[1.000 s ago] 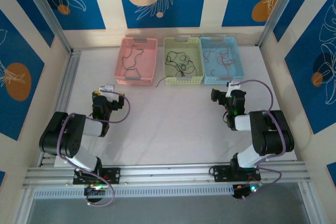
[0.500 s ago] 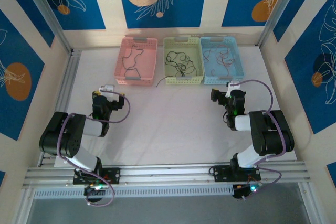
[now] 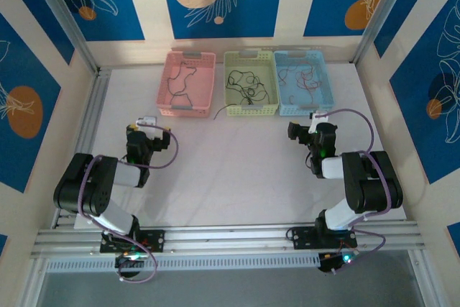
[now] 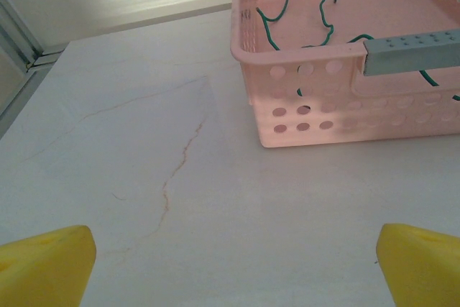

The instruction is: Untangle the cables

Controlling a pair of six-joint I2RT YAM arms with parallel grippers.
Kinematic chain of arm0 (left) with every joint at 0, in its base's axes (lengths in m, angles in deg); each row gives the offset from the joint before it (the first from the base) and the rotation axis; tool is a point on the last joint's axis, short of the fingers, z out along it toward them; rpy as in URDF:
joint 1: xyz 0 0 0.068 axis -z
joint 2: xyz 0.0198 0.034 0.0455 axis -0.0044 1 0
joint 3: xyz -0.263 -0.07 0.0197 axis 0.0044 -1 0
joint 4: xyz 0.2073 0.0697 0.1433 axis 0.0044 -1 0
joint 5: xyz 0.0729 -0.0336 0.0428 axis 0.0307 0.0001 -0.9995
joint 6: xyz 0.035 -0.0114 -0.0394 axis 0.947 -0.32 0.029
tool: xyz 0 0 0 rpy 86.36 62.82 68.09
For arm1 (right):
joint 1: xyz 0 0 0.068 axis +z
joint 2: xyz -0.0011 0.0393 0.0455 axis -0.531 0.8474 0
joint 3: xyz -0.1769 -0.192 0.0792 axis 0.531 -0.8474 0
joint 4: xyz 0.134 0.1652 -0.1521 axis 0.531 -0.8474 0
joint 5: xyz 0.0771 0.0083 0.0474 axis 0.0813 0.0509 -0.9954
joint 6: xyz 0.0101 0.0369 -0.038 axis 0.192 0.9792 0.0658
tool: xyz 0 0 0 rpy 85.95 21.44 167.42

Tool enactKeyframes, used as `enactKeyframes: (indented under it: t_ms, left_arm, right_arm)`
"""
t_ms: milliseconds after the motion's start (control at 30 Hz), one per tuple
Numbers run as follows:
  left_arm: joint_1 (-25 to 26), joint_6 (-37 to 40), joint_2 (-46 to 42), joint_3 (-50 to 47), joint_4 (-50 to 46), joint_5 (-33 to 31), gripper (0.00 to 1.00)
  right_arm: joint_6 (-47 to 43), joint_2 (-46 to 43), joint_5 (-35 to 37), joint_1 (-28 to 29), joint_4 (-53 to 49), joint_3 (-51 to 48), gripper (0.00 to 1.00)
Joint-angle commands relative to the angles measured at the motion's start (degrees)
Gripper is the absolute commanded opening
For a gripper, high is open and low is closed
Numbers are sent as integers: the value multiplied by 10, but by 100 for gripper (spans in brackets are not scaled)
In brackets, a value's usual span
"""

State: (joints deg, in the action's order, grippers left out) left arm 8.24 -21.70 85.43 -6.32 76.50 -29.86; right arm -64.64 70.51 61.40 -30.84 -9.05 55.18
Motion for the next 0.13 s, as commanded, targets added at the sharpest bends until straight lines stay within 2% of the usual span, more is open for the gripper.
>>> enactKeyframes:
  t_ms: [0,100]
  left_arm:
    - [-7,-5,-2,10,-4,8,100]
    - [-8,-5,-2,10,-4,8,100]
  right_arm:
    - [-7,-7,-31,-3,3,13,99]
    - [-6,-8,-30,-3,6,12,99]
